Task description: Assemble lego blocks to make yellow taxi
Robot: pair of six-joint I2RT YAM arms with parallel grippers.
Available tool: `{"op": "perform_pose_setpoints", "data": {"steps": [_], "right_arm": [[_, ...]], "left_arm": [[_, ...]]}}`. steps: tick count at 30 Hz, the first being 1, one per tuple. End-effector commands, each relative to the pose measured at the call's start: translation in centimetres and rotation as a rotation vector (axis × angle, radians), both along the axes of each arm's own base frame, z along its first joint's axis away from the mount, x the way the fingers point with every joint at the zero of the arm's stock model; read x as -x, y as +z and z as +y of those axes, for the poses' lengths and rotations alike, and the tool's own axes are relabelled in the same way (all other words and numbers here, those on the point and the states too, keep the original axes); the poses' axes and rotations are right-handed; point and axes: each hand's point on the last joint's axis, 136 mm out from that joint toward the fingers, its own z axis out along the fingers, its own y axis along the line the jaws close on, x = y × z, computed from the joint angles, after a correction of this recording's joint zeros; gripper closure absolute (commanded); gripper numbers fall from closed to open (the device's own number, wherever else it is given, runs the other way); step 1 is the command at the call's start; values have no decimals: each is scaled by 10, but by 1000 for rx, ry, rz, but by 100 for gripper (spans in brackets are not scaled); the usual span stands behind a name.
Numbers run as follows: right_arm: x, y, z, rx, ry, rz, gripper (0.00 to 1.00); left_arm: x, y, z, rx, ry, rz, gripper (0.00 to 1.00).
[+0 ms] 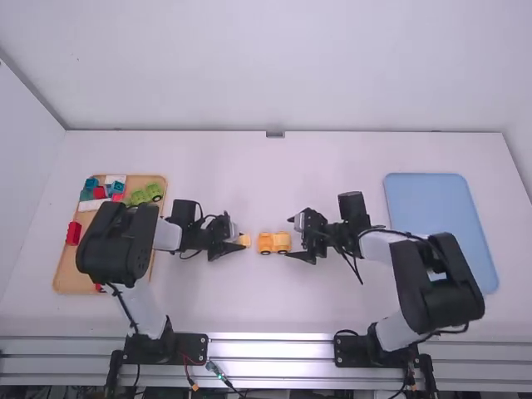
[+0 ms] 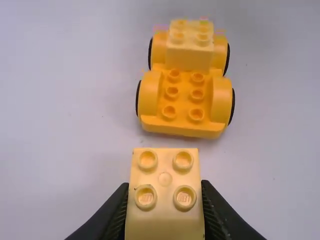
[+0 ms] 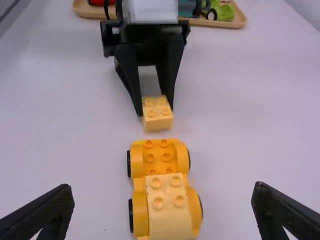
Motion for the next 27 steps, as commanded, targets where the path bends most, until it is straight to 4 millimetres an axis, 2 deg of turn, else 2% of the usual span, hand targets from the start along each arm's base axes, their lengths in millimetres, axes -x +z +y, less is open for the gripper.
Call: {"op": "perform_pose_setpoints", "data": {"steps": [1, 8, 14, 21, 24, 25, 27], "right_arm": [[8, -15, 4, -32, 34, 58, 5], [9, -40, 15, -24, 65, 46, 5], [-3, -60, 21, -8, 18, 48, 8], [-15, -76, 26, -35, -11, 69, 12], [-15, -78, 30, -54, 22, 93, 19], [-14, -78, 31, -60, 33, 96, 27], [-15, -80, 31, -48, 35, 111, 34]], "left_arm": [[-6, 27, -5, 52, -21, -60, 75], [0, 59, -10, 115, -56, -104, 73], [4, 64, -28, 129, -95, -76, 73], [5, 57, -47, 57, -115, -72, 79], [4, 53, -52, 32, -119, -78, 80], [2, 51, -53, 27, -119, -78, 80], [0, 47, -55, 32, -111, -56, 80]]}}
